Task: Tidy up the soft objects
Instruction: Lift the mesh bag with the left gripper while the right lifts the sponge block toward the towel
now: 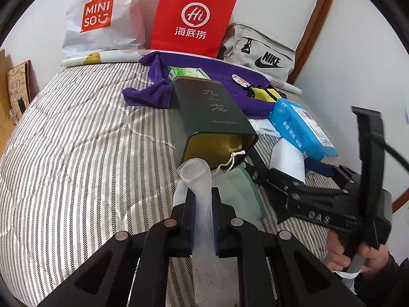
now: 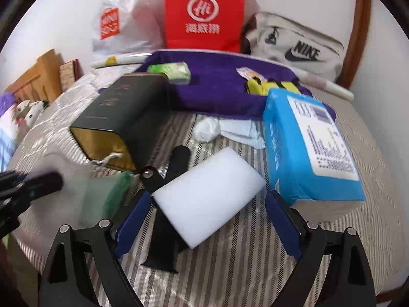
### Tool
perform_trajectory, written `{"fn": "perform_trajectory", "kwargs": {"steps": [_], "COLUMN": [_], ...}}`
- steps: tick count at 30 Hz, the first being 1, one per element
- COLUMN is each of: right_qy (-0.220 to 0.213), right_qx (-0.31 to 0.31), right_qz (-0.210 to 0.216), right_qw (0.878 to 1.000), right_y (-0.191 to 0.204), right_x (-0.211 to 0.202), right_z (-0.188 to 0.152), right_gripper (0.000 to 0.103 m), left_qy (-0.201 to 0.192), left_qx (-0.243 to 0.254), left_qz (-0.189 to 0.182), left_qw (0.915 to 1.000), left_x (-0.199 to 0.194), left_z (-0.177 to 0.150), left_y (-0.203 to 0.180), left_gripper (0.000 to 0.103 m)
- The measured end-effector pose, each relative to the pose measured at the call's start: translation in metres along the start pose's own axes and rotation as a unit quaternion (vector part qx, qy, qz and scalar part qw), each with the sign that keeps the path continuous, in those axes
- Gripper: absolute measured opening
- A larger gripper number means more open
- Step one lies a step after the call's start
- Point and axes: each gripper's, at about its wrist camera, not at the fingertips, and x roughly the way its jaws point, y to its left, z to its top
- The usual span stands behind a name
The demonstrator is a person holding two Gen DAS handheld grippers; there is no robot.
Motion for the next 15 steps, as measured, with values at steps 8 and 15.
{"fn": "perform_trajectory", "kwargs": {"steps": [8, 15], "right_qy": [-0.011, -0.031], "right_qx": [-0.003, -0.047], "right_qz": [0.026, 0.071], "right_qw": [1.000, 0.996], "right_y": [-0.001, -0.008], "right_x": [0.000, -0.030], "right_z": [0.001, -0.006], "right_gripper": [0.077, 0.076], "left_qy": [-0.005, -0.020], "left_qx": [-0.024, -0.059], "left_qz": [-0.024, -0.066], "left_qw": [0.9994, 0.9959], "left_x": [-0.004, -0.017], "left_z": [0.001, 0.008], "left_y": [0.007, 0.008], "left_gripper": [0.011, 0.011]}}
